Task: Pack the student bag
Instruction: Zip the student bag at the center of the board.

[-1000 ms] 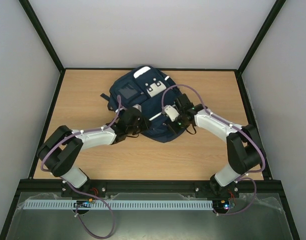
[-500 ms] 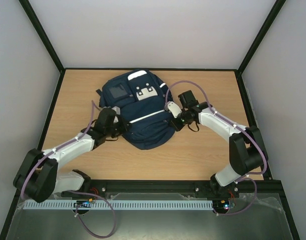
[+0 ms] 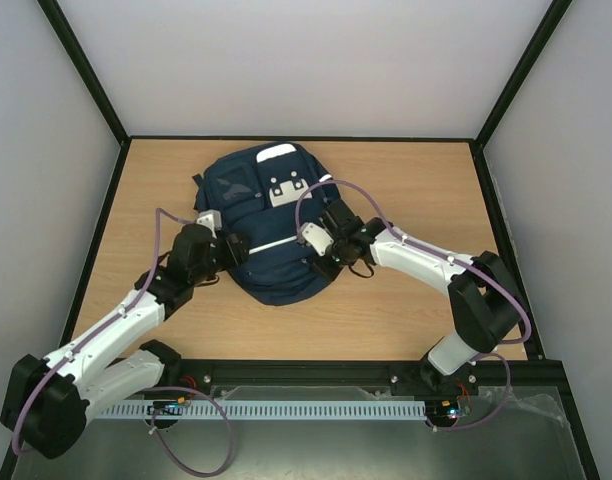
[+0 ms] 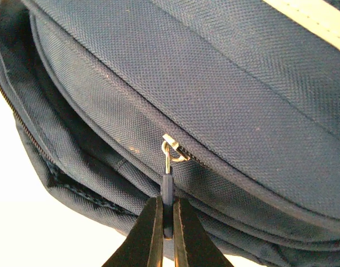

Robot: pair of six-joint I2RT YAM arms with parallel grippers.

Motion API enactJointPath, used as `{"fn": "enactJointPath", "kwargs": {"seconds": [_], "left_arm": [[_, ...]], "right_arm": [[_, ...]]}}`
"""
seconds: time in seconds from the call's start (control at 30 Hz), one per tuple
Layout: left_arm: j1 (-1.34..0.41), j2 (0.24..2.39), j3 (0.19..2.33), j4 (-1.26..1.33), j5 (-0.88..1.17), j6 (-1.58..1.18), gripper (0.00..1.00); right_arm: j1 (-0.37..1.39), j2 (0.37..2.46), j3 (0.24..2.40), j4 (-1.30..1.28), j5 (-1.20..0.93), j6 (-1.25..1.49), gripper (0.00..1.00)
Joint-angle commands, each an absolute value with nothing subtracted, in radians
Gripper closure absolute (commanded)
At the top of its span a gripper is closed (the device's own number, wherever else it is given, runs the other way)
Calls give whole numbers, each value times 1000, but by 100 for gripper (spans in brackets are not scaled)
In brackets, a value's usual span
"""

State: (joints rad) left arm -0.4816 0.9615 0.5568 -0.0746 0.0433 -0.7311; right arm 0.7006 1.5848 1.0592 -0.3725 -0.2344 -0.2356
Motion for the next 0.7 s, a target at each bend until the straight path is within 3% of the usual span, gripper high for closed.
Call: {"fn": "enactJointPath", "kwargs": {"seconds": [0.0,0.37,0.67], "left_arm": [[-484,949,507,-107,68,-774,39],[-550,950,456,-80,40,-1159,33],[-550,1007,435,-20,54,-1278,43]], "right_arm": [[754,1578,1065,-412,-304,-209,99],[758,1573,1047,-386,-330,-205,99],[757,1574,1043,-376,-347,-207,99]]}}
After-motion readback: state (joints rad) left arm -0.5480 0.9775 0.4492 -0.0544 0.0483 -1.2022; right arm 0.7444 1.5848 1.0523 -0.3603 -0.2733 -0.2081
